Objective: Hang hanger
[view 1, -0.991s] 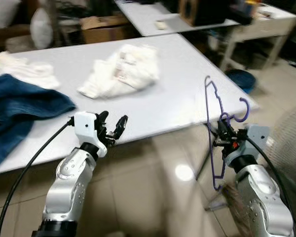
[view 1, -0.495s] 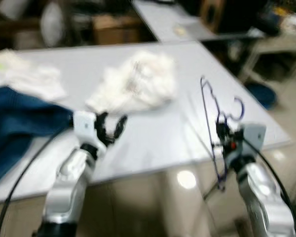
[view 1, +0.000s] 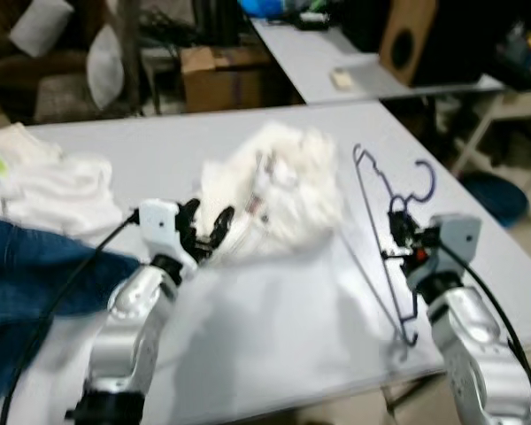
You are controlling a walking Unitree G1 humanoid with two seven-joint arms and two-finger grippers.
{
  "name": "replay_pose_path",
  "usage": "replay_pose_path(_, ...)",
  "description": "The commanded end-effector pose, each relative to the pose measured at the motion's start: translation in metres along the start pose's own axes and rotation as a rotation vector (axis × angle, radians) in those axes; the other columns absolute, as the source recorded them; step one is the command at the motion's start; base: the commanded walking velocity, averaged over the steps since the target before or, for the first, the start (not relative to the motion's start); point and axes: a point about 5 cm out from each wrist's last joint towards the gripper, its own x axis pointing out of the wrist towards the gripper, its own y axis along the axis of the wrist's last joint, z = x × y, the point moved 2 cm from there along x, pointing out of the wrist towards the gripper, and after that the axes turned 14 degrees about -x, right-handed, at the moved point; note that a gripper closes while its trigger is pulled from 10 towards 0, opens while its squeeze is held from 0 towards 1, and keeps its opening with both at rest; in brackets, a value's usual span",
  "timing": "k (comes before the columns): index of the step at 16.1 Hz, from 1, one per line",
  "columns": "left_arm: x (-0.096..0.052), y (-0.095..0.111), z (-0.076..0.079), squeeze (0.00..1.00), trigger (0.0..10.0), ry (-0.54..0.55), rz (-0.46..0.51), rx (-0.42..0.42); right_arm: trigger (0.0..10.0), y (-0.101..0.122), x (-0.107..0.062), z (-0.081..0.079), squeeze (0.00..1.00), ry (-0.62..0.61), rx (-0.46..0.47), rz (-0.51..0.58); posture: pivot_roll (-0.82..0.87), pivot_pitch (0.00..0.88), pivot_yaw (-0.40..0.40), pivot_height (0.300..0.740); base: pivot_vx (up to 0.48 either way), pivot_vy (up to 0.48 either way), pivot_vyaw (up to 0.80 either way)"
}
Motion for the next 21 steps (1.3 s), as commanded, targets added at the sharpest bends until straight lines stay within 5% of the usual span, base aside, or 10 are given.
replay_pose_path(1,-0.001,0.005,-0.006,0.0,10.0,0.019,0.018,0.005,10.0,0.004,0.002,-0.007,0.0,0.027,-0.013,0.006,-0.13,0.026,-0.001,0.74,0.0,0.0,0.0)
replay_pose_path(8,0.001,0.003,-0.006,0.0,10.0,-0.005,0.007,0.009,10.0,0.006,-0.001,-0.011,0.0,0.021,-0.02,0.013,-0.14,0.019,0.01,0.74,0.0,0.137,-0.22)
replay_pose_path(12,0.002,-0.002,0.005,0.0,10.0,-0.067,-0.008,0.072,10.0,0.003,-0.006,-0.008,0.0,-0.004,-0.019,0.0,-0.15,0.026,0.019,0.74,0.0,-0.451,-0.78)
replay_pose_path(17,0.002,0.002,-0.006,0.0,10.0,-0.018,0.011,0.014,10.0,0.003,-0.007,-0.009,0.0,-0.008,-0.014,0.0,-0.15,0.029,0.028,0.74,0.0,-0.192,-0.31)
replay_pose_path(18,0.002,0.003,-0.008,0.2,10.0,-0.038,0.005,-0.016,10.0,0.004,-0.007,-0.009,0.0,-0.006,-0.013,0.001,-0.15,0.029,0.029,0.74,0.0,0.0,0.0)
replay_pose_path(19,0.004,0.003,-0.009,1.0,10.0,-0.054,-0.014,-0.015,10.0,0.004,-0.006,-0.009,0.0,-0.006,-0.012,0.003,-0.14,0.026,0.038,0.74,0.0,0.0,0.0)
replay_pose_path(21,0.009,0.002,-0.009,1.0,10.0,-0.087,-0.048,-0.001,10.0,0.005,-0.004,-0.009,0.0,-0.006,-0.012,0.008,-0.14,0.024,0.045,0.74,0.0,0.0,0.0)
